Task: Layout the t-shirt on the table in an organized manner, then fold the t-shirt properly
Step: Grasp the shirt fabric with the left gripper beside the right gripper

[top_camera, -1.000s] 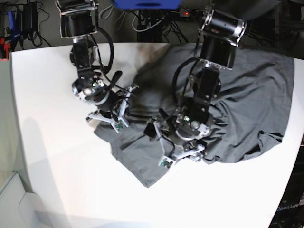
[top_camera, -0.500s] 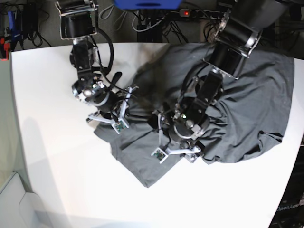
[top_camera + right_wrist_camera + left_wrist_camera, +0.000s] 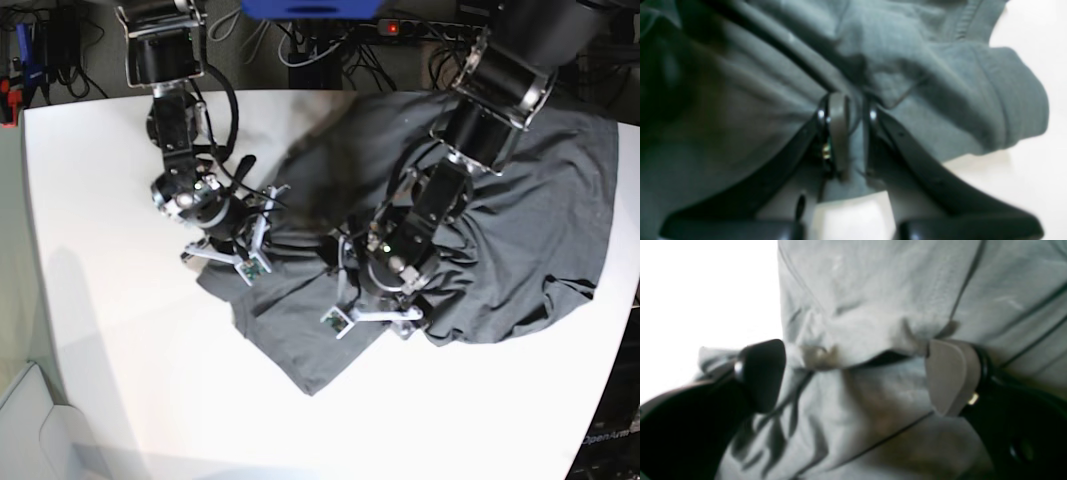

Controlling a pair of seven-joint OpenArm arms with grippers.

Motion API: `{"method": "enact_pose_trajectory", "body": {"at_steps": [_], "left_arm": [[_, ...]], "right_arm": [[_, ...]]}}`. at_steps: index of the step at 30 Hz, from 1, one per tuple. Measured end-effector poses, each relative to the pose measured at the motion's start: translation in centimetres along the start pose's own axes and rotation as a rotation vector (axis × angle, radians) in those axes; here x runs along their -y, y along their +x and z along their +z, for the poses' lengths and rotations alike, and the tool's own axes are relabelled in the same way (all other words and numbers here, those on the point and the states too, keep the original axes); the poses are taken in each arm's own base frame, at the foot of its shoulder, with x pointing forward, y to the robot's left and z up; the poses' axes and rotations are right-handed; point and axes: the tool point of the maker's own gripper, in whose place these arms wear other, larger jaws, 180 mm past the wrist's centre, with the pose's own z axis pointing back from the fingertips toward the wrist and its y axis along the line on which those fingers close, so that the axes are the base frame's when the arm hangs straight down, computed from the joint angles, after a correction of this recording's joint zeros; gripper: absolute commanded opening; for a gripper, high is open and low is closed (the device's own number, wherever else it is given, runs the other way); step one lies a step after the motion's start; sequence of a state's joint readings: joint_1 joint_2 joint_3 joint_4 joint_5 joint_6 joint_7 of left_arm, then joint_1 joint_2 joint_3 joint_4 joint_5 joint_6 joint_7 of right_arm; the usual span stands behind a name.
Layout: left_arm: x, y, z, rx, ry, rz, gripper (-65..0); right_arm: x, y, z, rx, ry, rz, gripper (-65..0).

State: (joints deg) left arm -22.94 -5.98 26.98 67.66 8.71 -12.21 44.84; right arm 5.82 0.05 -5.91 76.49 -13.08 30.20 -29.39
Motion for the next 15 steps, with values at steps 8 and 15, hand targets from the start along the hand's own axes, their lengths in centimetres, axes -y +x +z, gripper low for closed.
{"method": "enact_pose_trajectory", "body": {"at_steps": [8,15], "left_arm": [[0.8,1.0,0.0,0.049,-0.016,-0.009,-1.2],[1.2,-0.7,-1.3,-0.007,-0.040,0.001,-27.7]], "right_arm": [[0.1,0.0,0.0,-0.001,-0.001,0.001,-58.4],[0.1,-0.1,0.0,-0.001,-0.001,0.001,-58.4]]}}
